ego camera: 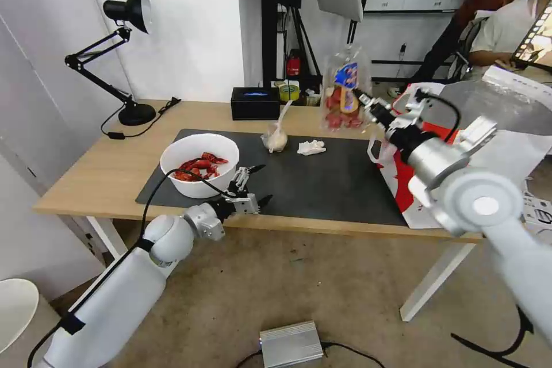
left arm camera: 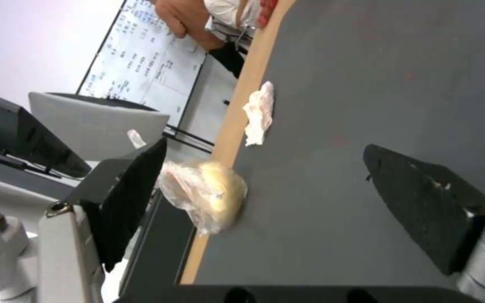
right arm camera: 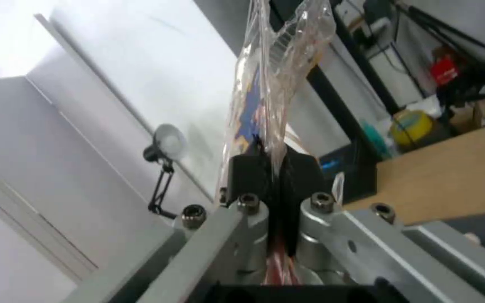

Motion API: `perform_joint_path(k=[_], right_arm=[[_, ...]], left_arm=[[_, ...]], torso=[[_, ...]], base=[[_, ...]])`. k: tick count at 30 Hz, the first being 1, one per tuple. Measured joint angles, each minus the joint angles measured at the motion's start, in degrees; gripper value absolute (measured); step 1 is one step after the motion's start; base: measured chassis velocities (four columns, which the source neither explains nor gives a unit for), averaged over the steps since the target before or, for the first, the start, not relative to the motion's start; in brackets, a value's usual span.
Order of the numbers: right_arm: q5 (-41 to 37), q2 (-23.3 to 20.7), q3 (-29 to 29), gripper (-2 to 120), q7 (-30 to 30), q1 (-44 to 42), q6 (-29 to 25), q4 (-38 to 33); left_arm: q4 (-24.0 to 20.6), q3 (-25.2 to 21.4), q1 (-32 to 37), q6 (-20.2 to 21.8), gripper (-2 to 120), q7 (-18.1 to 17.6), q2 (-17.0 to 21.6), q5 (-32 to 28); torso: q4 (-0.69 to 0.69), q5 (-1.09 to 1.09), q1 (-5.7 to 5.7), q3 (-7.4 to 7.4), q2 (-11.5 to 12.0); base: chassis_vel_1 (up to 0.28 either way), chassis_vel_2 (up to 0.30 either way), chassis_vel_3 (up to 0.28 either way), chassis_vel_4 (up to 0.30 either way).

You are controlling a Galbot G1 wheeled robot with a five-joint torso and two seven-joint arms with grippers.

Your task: Pick up the trash from the table and place it into the takeout bag.

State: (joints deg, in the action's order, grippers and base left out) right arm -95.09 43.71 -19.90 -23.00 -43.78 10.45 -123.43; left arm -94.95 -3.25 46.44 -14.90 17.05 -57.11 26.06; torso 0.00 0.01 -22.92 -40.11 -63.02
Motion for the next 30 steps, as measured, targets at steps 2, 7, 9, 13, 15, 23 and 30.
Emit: perform_joint_path(k=[2,7,9,13,15,23,30], right_arm=[[-1.22,-0.73,-1.20,1,-0.57,-0.07,-0.06,-0.41],[-6.00,-2.85,-6.83,1,-3.57,-1.50,-0.26,-1.31],[-8.04,-3.46,-8.92,1,-4.56,-2.19,-0.27,-1.50],[-11.38,-5.07,-12.53,1,-6.76,-3.13,-0.55,-1.79],[-11.86,-5.54,-13.24,1,-7.30,-3.29,-0.62,-1.80],[-13.68,-6.95,-19.48,1,-8.73,-7.46,-0.69,-0.87],[-15.62,-7.46,-25.78,1,-10.76,-11.88,-0.72,-0.66]], left_arm=[[0.02,0.01,-0.09,0.00,90,0.00,-0.02,-0.03],[0.11,0.06,-0.34,0.04,90,-0.02,-0.27,-0.11],[0.13,0.11,-0.41,0.05,90,-0.02,-0.30,-0.13],[0.13,0.12,-0.46,0.11,90,-0.03,-0.29,-0.28],[0.11,0.12,-0.50,0.14,90,-0.03,-0.30,-0.32],[-0.02,0.54,-0.84,0.19,90,-0.04,-0.62,-0.53],[0.11,0.88,-1.34,0.18,90,-0.05,-0.75,-0.79]], torso=[[0.00,0.00,0.00,0.00,0.00],[0.00,0.00,0.00,0.00,0.00],[-0.01,0.01,0.00,0.00,0.00],[0.00,0.00,0.00,0.00,0.00],[0.00,-0.01,0.00,0.00,0.00],[0.00,0.00,0.00,0.00,0.00],[0.00,0.00,0.00,0.00,0.00]], base=[[0.000,0.000,0.000,0.000],[0.000,0.000,0.000,0.000],[0.000,0.000,0.000,0.000],[0.000,0.000,0.000,0.000],[0.000,0.000,0.000,0.000],[0.000,0.000,0.000,0.000],[0.000,0.000,0.000,0.000]])
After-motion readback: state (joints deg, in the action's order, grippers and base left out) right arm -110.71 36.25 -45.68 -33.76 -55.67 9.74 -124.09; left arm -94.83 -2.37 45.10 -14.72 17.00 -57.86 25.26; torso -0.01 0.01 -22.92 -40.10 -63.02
